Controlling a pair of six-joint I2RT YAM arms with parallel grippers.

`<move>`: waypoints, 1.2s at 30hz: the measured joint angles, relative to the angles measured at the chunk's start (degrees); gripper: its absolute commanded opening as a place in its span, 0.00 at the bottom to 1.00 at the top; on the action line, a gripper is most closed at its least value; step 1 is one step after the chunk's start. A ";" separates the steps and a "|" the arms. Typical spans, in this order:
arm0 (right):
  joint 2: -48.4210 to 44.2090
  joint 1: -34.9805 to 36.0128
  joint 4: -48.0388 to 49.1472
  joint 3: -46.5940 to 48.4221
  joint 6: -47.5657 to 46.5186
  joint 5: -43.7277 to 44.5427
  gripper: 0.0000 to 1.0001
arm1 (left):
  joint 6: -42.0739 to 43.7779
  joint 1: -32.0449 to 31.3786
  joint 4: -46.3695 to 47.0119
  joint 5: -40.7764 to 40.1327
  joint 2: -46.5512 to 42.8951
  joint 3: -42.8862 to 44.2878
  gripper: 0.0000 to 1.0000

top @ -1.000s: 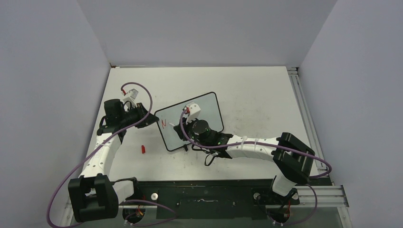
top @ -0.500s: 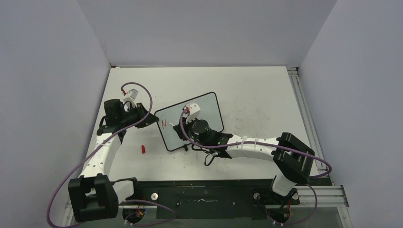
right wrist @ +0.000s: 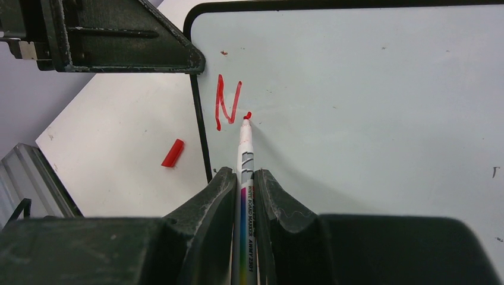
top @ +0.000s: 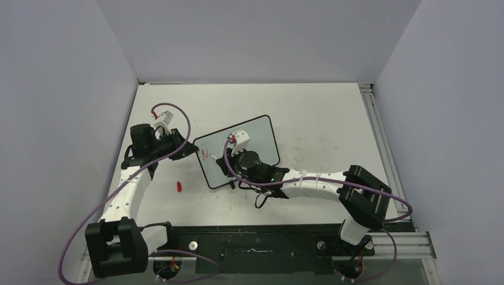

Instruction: Write a sentence on the whiteboard

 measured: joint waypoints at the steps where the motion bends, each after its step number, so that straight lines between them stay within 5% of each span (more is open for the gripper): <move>1: 0.00 0.07 -0.02 0.00 0.09 0.09 0.05 | 0.00 0.00 -0.02 0.00 0.00 0.00 0.10; 36: -1.05 0.28 0.24 -1.01 0.04 3.89 0.05 | 0.07 0.00 0.00 -0.07 0.00 0.00 0.10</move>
